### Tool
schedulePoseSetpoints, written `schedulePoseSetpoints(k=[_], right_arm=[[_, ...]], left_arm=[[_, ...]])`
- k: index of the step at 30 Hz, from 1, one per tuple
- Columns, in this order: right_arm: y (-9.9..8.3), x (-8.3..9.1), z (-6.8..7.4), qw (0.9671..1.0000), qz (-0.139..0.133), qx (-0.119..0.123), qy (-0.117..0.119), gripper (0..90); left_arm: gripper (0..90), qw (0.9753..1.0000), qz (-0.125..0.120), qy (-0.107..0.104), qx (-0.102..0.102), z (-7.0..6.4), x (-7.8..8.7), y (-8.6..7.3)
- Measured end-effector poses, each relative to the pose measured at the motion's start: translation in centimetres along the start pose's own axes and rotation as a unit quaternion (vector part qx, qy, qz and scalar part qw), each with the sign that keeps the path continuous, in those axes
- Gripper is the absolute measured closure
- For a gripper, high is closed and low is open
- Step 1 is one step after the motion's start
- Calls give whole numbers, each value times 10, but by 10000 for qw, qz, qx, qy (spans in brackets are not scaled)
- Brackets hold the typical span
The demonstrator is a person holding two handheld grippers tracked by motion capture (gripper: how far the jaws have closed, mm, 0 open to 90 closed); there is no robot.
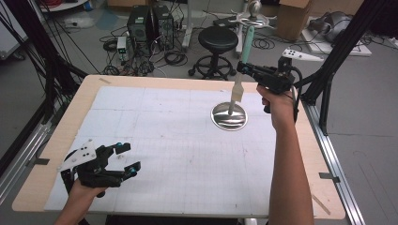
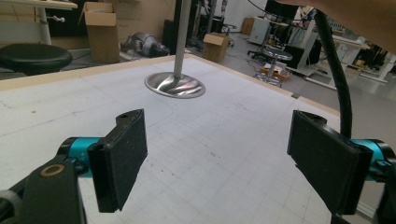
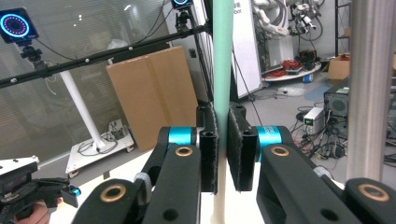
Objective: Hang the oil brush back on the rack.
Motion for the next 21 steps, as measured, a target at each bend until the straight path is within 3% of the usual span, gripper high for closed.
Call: schedulePoseSetpoints(k=[6,12,14,16,18,21], right_arm=[[-1,0,-6,10000,34,-42,-76,838],[-3,1,-9,9995,82,38,-317,818],[-5,4,-9,9988,92,58,-476,676],[-10,8,-12,9961,165,132,-852,484],[-15,16,-12,9923,61,355,-1186,437],[-27,32,-9,9894,6,370,-1402,348]], left_arm=[[203,10000,-7,10,4,0,-1,1],[204,10000,-9,-4,-4,1,0,2],[204,10000,-33,12,-13,3,0,2],[204,10000,-86,40,31,5,1,1],[204,9998,-144,77,59,8,1,-1],[202,9998,-130,124,37,12,1,-3]])
Point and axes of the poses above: each handheld gripper's, and its own axes: x roughly backward along the jaws, y roughly out of its top, z roughly to its left, the point moved 8 cm from there along -x, roughly forward along the jaws, and after that the axes turned 8 degrees about -x, right-handed, at the moved point
